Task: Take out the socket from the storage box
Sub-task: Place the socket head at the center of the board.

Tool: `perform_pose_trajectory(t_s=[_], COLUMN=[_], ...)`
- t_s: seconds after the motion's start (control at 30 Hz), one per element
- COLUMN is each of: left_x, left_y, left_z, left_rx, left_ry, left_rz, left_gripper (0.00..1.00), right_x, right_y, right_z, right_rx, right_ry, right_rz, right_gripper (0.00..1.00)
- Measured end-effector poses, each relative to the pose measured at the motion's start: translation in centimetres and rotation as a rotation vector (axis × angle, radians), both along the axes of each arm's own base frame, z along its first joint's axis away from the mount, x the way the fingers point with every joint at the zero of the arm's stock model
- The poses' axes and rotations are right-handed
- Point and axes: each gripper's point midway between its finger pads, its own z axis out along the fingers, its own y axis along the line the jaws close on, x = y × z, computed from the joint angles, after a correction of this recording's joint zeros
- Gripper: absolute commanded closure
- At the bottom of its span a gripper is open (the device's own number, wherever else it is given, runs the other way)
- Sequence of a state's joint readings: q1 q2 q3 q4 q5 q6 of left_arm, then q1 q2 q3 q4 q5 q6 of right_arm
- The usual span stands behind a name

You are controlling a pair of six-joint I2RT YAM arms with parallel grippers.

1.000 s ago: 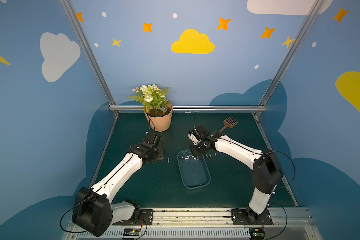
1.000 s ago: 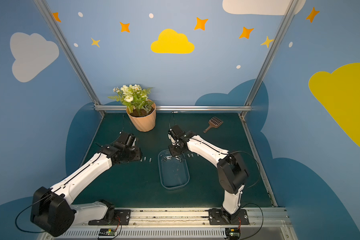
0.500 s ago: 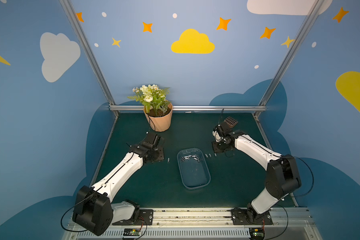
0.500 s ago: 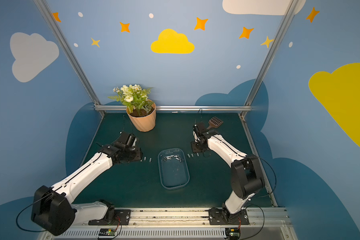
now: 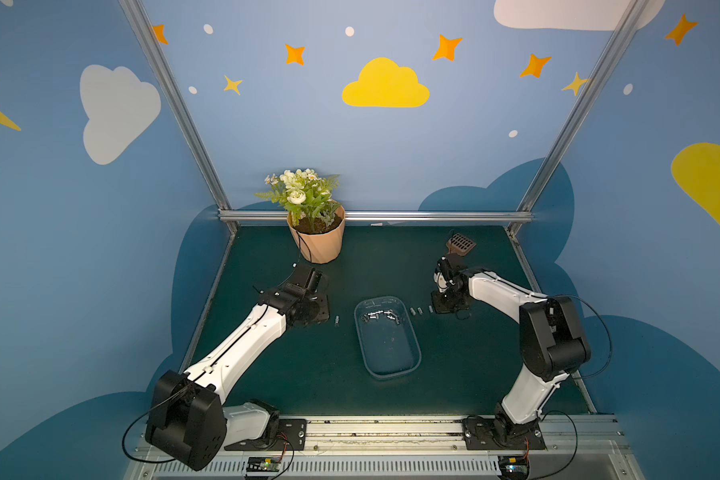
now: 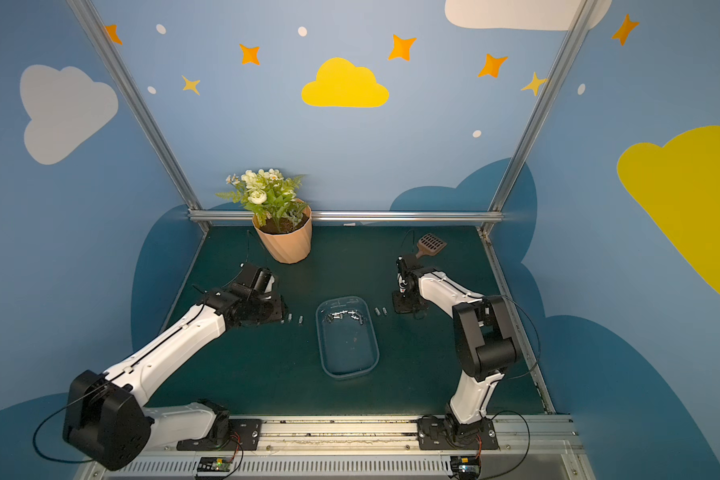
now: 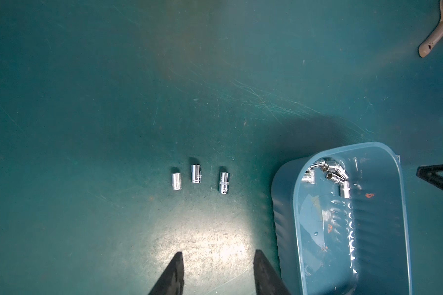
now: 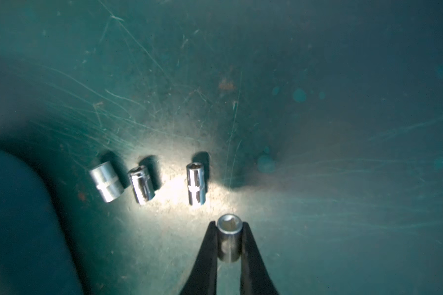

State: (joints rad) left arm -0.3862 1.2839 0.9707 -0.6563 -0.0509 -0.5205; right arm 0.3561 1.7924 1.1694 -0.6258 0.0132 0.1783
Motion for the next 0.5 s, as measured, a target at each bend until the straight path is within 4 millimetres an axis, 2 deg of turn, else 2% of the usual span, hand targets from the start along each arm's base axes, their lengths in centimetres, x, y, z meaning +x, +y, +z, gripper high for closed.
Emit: perform_pose_trajectory(t_s=[0.5], left_x=[0.0], left_y=[0.0], left_z=[0.0], left_rx=[0.000], left_ry=[0.000], left_rz=[0.001], left_gripper=[0.54], right_x=[0.9], right_y=[-0.3], right_z=[-1.7], right_rx=[-0.006], right_ry=[0.043], right_rz=[-0.041], right_gripper=[0.88])
